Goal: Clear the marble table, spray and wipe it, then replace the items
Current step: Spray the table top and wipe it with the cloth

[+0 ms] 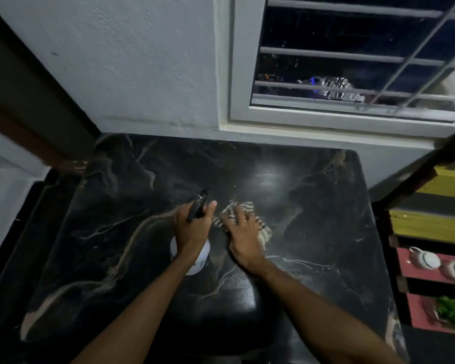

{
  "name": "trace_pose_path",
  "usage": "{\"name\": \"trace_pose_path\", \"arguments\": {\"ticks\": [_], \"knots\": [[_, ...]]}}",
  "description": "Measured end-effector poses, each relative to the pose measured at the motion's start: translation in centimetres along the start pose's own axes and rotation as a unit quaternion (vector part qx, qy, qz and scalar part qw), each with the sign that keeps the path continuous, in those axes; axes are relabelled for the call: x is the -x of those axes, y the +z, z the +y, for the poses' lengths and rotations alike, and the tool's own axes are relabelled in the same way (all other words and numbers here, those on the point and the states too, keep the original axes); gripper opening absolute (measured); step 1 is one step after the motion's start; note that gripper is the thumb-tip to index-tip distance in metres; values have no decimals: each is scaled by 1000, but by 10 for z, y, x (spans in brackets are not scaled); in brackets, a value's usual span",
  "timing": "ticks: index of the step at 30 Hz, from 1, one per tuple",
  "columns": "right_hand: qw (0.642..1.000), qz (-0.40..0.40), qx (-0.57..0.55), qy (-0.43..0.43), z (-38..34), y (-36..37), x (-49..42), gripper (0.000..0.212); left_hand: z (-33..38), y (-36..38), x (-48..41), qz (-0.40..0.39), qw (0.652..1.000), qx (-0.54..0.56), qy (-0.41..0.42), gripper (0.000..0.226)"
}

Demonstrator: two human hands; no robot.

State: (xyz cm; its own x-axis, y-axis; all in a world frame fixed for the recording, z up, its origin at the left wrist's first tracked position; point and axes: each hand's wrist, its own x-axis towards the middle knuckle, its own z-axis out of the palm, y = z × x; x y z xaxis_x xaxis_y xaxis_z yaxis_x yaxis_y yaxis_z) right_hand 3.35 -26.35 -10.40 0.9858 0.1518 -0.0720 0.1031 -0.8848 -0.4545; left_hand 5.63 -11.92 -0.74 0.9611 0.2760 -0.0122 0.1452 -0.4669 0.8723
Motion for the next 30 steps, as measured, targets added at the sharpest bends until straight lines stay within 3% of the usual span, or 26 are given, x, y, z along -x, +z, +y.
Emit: {"name": "trace_pose_path", "arguments": {"ticks": [2,4,6,8,9,12,15,17,20,21,25,28,30], "knots": [[991,-47,7,-128,-10,9,-8,73,-4,-6,-9,6,1000,7,-13,38],[990,-19,34,-137,9,-1,-43,68,-8,-11,-17,15,1000,-13,-8,44],[999,40,27,5,37,-23,-80,62,-10,-13,-24,19,999,-27,-1,49],[981,101,11,163,57,-42,-100,63,-10,-14,-29,20,999,-29,3,49],[977,104,18,185,53,-43,-104,64,-10,-14,-34,18,999,-28,0,46],[998,34,23,40,11,-21,-98,67,-8,-9,-47,14,1000,-25,-5,42],[989,-25,57,-134,18,-15,-108,65,-4,0,-61,10,1000,-21,10,41],[997,19,60,-52,55,-32,-131,65,-1,10,-70,3,1000,-15,16,43],[976,109,23,188,99,-67,-152,65,10,25,-81,0,1000,-15,23,39],[973,109,20,204,99,-70,-155,65,13,30,-85,-1,999,-17,31,38],[999,31,11,29,65,-42,-160,73,30,48,-99,8,997,-32,69,39],[991,-38,39,-120,74,-42,-174,74,38,66,-105,19,994,-40,97,36],[994,-20,57,-96,114,-61,-186,73,40,76,-106,17,995,-39,88,38]]}}
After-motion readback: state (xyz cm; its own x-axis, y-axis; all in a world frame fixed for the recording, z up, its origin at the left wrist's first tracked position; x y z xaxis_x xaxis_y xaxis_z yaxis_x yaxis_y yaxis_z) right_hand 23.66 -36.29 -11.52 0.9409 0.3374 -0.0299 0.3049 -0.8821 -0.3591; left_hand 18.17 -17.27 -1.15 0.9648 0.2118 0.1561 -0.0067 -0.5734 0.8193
